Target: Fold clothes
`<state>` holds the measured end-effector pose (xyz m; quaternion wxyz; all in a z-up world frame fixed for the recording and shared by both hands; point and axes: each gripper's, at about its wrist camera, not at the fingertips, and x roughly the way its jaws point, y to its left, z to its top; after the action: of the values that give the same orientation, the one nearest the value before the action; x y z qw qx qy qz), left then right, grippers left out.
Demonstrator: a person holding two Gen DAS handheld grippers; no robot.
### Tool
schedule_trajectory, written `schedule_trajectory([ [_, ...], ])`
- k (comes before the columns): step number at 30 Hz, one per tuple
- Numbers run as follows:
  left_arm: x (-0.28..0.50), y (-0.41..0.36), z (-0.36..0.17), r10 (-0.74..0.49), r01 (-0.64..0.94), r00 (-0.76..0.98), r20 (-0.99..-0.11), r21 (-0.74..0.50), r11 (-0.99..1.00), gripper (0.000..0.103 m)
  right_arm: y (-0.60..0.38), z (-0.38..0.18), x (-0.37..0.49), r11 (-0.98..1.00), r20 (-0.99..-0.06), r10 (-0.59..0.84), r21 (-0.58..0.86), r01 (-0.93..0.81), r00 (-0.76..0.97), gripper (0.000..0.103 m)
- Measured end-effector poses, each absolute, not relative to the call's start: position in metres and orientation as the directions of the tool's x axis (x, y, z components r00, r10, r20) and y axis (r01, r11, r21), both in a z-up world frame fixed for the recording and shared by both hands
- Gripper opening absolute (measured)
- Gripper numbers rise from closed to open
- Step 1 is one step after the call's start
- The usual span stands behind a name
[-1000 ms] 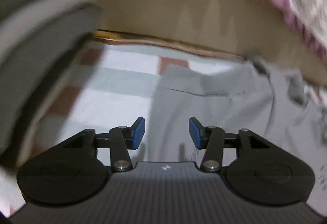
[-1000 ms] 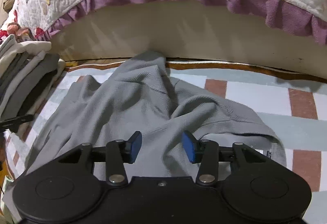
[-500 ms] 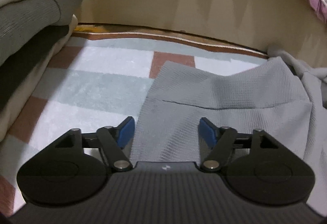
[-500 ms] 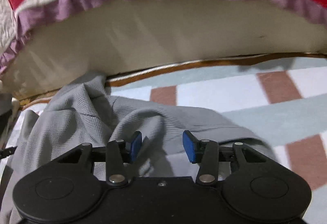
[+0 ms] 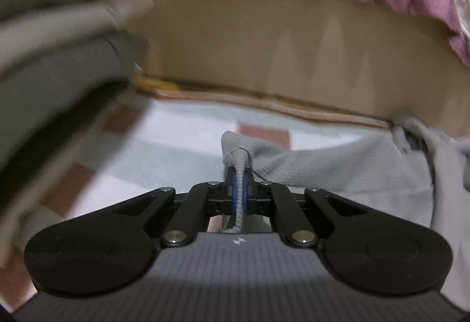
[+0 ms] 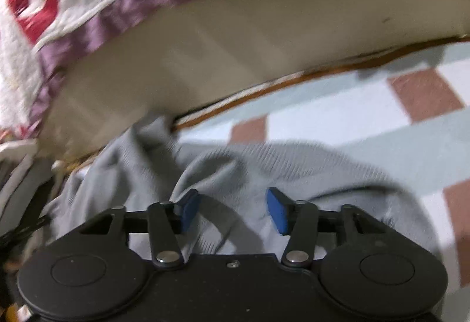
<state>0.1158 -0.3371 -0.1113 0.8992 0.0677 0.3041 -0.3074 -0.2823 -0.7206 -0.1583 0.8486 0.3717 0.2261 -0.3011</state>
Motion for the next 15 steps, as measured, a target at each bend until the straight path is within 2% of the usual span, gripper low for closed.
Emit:
schedule_trajectory([
  [1, 0.120, -0.333, -0.105, -0.502, 0.569, 0.643, -0.578, -0.079, 0.819, 0.003, -0.724, -0.159, -0.281, 0.542, -0.587, -0.376, 0.488, 0.684, 0.717, 0.058],
  [3, 0.130, -0.322, -0.093, -0.487, 0.518, 0.663, -0.569, -0.121, 0.847, 0.003, -0.733, -0.162, -0.281, 0.578, -0.535, -0.376, 0.503, 0.642, 0.757, 0.016],
  [4, 0.133, -0.317, -0.088, -0.484, 0.510, 0.671, -0.562, -0.124, 0.851, 0.003, -0.735, -0.159, -0.282, 0.574, -0.537, -0.378, 0.503, 0.646, 0.754, 0.005],
  [7, 0.133, -0.305, -0.078, -0.463, 0.501, 0.720, -0.517, -0.074, 0.862, 0.002, -0.731, -0.147, -0.289, 0.596, -0.525, -0.363, 0.505, 0.625, 0.770, 0.005],
  [8, 0.133, -0.301, -0.075, -0.458, 0.496, 0.732, -0.504, -0.067, 0.866, 0.002, -0.727, -0.142, -0.293, 0.616, -0.521, -0.350, 0.498, 0.610, 0.779, 0.008],
  [9, 0.135, -0.298, -0.074, -0.464, 0.494, 0.732, -0.499, -0.081, 0.866, 0.002, -0.724, -0.141, -0.295, 0.625, -0.550, -0.326, 0.485, 0.612, 0.769, 0.008],
  [10, 0.135, -0.295, -0.073, -0.476, 0.498, 0.723, -0.501, -0.100, 0.861, 0.002, -0.720, -0.140, -0.297, 0.634, -0.578, -0.302, 0.472, 0.613, 0.758, 0.012],
  [12, 0.135, -0.295, -0.075, -0.496, 0.514, 0.706, -0.507, -0.115, 0.850, 0.002, -0.717, -0.142, -0.303, 0.623, -0.624, -0.248, 0.483, 0.615, 0.741, 0.042],
  [13, 0.134, -0.297, -0.078, -0.499, 0.528, 0.702, -0.508, -0.099, 0.843, 0.002, -0.716, -0.146, -0.307, 0.594, -0.627, -0.230, 0.515, 0.618, 0.744, 0.063],
  [15, 0.131, -0.298, -0.081, -0.502, 0.542, 0.702, -0.505, -0.078, 0.836, 0.002, -0.716, -0.157, -0.308, 0.538, -0.612, -0.161, 0.604, 0.588, 0.775, 0.070],
])
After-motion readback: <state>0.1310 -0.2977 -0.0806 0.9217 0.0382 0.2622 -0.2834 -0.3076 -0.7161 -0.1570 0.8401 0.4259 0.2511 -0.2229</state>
